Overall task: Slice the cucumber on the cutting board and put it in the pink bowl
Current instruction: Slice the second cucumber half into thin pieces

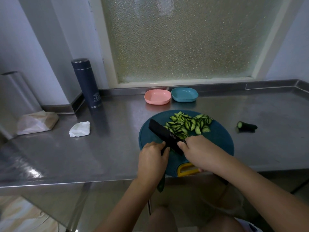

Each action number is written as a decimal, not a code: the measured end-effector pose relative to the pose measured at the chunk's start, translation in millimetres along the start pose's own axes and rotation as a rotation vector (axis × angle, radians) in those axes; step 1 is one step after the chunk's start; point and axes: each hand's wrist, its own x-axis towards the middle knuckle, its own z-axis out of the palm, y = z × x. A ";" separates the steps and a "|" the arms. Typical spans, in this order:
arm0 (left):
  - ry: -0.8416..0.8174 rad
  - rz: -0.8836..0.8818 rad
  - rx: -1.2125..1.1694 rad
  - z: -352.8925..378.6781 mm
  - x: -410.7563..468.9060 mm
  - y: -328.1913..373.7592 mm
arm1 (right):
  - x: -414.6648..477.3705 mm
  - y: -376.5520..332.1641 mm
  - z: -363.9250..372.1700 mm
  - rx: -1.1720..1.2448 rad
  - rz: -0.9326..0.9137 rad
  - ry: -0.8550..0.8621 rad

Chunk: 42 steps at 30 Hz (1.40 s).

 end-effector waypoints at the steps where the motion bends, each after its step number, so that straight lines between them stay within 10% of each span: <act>1: 0.003 0.006 0.003 0.1 0.3 0.0 | 1.5 -1.2 2.3 -0.004 -0.003 0.008; 42: -0.068 -0.042 0.006 -2.6 0.0 -1.6 | 2.5 -6.5 3.1 -0.008 -0.017 0.014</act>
